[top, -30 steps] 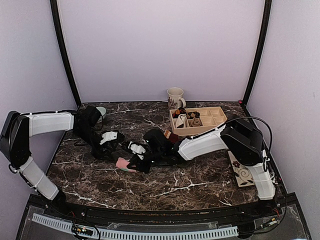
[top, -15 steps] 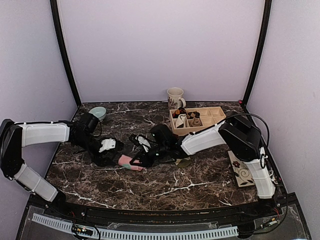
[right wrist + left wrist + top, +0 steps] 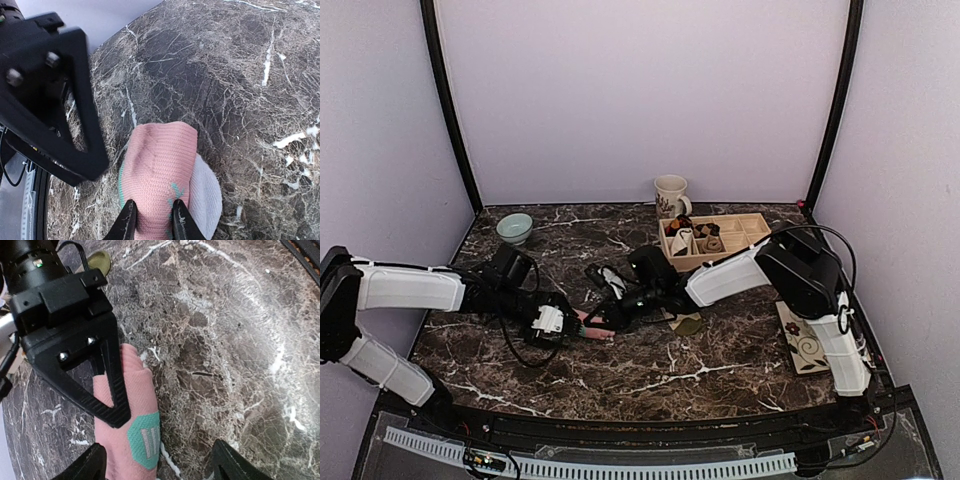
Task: Roll the socks
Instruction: Roll the sock at the center of the board, then pick up the sock from the center of the board.
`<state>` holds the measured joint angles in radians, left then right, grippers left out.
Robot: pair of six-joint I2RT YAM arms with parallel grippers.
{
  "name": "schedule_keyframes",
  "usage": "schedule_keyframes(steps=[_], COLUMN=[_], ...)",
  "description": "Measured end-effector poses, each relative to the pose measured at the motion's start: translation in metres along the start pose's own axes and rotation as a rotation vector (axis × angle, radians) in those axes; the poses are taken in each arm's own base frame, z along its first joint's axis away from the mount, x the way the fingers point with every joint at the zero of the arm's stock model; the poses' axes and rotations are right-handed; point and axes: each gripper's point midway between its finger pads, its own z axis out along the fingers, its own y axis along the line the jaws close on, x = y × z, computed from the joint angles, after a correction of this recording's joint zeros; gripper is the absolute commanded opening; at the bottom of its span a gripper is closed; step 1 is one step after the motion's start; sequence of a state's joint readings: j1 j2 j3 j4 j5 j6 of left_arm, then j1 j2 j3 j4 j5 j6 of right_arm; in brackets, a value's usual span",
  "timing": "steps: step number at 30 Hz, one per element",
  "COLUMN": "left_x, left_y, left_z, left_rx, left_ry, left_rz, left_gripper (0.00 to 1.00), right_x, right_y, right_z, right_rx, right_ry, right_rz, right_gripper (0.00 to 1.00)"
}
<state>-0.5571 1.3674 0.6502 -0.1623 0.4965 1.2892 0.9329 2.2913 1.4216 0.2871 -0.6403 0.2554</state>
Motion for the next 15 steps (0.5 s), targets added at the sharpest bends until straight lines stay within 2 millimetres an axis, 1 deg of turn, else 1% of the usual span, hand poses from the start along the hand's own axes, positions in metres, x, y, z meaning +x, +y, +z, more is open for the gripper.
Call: schedule_keyframes(steps=[3, 5, 10, 12, 15], left_x=[0.010, 0.015, 0.024, 0.027, 0.025], left_y=[-0.001, 0.003, 0.021, 0.026, 0.029], left_z=[0.016, 0.024, 0.033, 0.037, 0.042], left_rx=[0.009, -0.002, -0.069, -0.087, -0.101], left_ry=[0.051, 0.078, 0.131, 0.143, 0.152], left_rz=[0.007, 0.019, 0.045, 0.052, 0.075], left_gripper=[0.65, 0.63, 0.61, 0.61, 0.61], right_x=[0.000, 0.000, -0.002, -0.003, -0.004], right_y=[-0.001, -0.002, -0.009, -0.012, -0.015], right_z=[0.000, 0.000, -0.001, -0.002, -0.003], right_rx=[-0.011, -0.012, -0.016, -0.023, -0.032], right_ry=[-0.003, -0.006, -0.015, -0.018, -0.023], right_rz=[0.012, 0.020, 0.054, 0.069, 0.090], right_gripper=[0.20, 0.20, 0.20, 0.20, 0.20])
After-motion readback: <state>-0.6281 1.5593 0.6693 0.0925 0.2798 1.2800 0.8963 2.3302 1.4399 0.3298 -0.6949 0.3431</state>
